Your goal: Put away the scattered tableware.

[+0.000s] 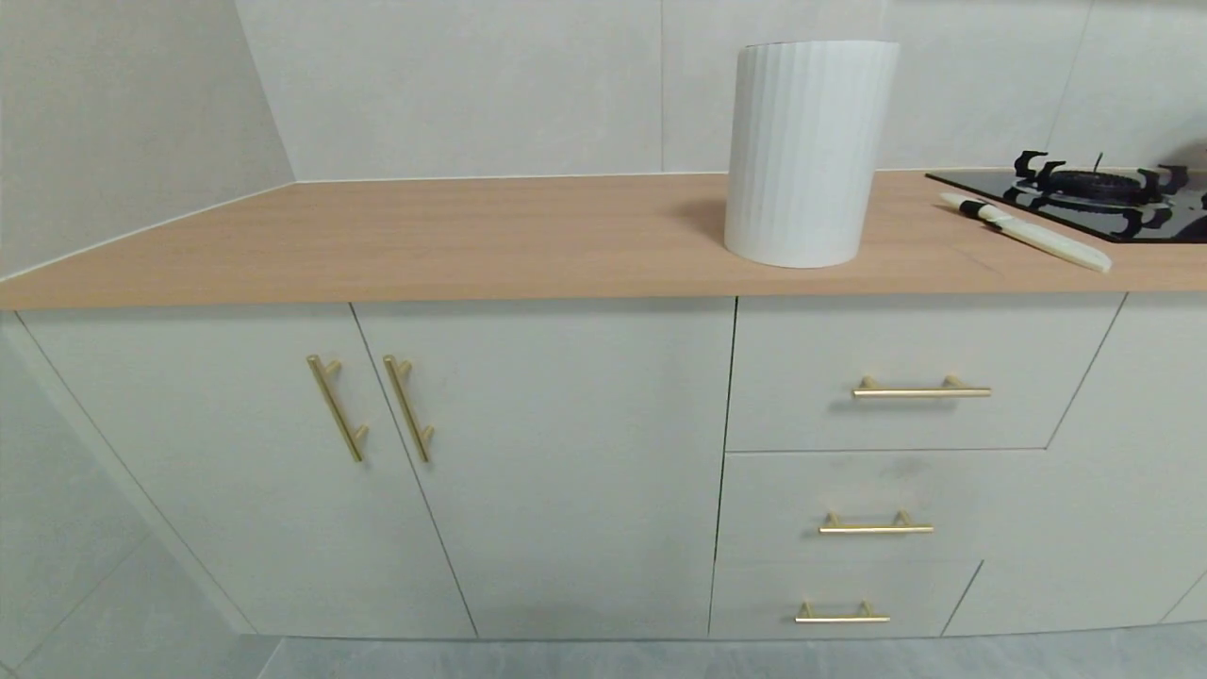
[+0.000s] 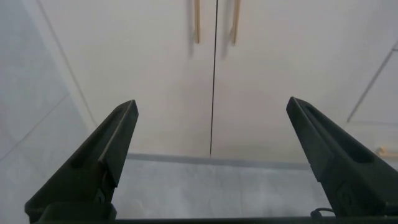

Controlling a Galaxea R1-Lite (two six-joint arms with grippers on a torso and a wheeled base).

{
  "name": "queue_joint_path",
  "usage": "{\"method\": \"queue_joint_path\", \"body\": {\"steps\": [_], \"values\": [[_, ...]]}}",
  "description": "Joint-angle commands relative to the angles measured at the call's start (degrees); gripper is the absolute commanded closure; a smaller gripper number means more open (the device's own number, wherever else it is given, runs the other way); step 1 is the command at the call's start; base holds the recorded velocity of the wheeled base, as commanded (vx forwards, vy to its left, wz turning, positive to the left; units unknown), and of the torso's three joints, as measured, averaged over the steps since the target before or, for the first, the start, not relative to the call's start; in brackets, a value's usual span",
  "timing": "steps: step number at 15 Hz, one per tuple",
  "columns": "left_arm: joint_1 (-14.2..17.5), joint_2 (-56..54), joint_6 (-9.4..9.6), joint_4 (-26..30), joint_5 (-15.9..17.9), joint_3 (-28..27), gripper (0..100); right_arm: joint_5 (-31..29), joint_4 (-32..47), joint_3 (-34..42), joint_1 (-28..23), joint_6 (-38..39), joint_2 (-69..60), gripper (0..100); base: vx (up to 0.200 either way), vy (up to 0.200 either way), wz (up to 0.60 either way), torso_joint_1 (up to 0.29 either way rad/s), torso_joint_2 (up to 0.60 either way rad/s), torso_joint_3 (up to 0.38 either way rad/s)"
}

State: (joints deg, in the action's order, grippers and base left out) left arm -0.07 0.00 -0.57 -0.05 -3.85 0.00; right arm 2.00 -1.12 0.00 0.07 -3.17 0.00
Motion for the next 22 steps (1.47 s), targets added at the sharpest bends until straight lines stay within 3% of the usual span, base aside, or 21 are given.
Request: {"method": "queue_joint_path", "body": {"steps": [1, 5, 13, 22], "values": [[-0.01, 0.0, -0.04, -0.04, -0.01, 0.0, 0, 0.02, -0.02, 0.0, 0.01, 0.01, 0.09, 0, 0.2, 0.0, 0.0, 0.007, 0.0, 0.002], [-0.01, 0.0, -0.04, -0.04, -0.01, 0.0, 0, 0.02, -0.02, 0.0, 0.01, 0.01, 0.09, 0, 0.2, 0.0, 0.0, 0.001, 0.0, 0.0], [-0.01, 0.0, 0.05, -0.04, -0.01, 0.0, 0, 0.02, -0.02, 0.0, 0.01, 0.01, 0.09, 0, 0.0, 0.0, 0.0, 0.0, 0.0, 0.0], [-0.01, 0.0, 0.05, -0.04, -0.01, 0.0, 0, 0.02, -0.02, 0.0, 0.01, 0.01, 0.09, 0, 0.0, -0.2, 0.0, 0.003, 0.0, 0.002]]}}
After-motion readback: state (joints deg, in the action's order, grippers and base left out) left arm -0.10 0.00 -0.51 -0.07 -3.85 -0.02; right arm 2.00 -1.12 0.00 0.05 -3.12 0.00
